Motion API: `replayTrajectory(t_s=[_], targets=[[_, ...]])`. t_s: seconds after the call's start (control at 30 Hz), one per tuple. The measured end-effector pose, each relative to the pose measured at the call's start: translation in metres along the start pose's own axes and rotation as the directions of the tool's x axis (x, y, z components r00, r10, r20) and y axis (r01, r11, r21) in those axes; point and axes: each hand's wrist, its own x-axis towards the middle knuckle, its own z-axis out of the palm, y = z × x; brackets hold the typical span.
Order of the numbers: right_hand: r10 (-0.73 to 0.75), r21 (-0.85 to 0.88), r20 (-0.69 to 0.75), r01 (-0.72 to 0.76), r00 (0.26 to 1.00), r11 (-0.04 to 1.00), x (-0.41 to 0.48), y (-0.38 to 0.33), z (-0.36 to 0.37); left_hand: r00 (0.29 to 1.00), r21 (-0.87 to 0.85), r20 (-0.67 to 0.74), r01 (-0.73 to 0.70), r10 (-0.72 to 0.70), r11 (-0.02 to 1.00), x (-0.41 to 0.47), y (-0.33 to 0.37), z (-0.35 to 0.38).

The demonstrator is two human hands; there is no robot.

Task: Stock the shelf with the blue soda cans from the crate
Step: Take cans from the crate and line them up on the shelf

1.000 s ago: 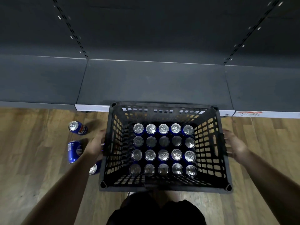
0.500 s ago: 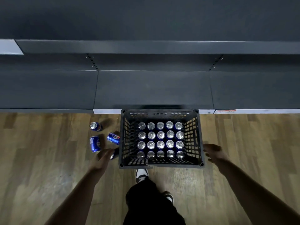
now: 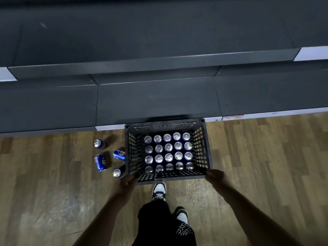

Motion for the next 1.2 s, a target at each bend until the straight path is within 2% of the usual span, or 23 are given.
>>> replayTrajectory(t_s=[0.17,0.33,0.4,0.57,0.63,0.73,0.83,0.93,1.2], targets=[[-0.045,-0.047,0.025,0.046,0.999,0.998,0.014,0.021,0.003,1.0,0.115,-0.014,-0.017,0.019,0.993,0.019,-0.008,0.029],[-0.112,0.015,0.086,0.111,0.99,0.994,0.055,0.028,0.007,0.999,0.182,0.007,-0.035,0.034,0.983,0.056,-0.027,0.072],[-0.119,-0.015,0.08,0.121,0.99,0.993,0.082,0.029,0.013,0.995,0.251,0.038,-0.094,0.087,0.963,0.08,-0.033,0.094],[-0.246,-0.304,0.08,0.259,0.966,0.917,0.179,0.039,0.037,0.935,0.498,0.109,-0.346,0.338,0.795,0.162,-0.031,0.148],[-0.266,-0.313,0.04,0.265,0.963,0.912,0.222,0.043,0.047,0.885,0.565,0.105,-0.428,0.453,0.705,0.199,-0.028,0.169],[-0.306,-0.338,0.026,0.296,0.952,0.893,0.283,0.048,0.063,0.823,0.653,0.092,-0.475,0.56,0.59,0.253,-0.025,0.201],[-0.334,-0.381,-0.053,0.29,0.941,0.878,0.336,0.051,0.08,0.756,0.708,0.1,-0.511,0.647,0.487,0.298,-0.028,0.231],[-0.339,-0.44,-0.135,0.251,0.931,0.862,0.377,0.055,0.097,0.718,0.723,0.089,-0.523,0.69,0.451,0.333,-0.035,0.252],[-0.396,-0.491,-0.155,0.277,0.905,0.826,0.43,0.062,0.121,0.717,0.738,0.071,-0.506,0.694,0.447,0.379,-0.051,0.27]])
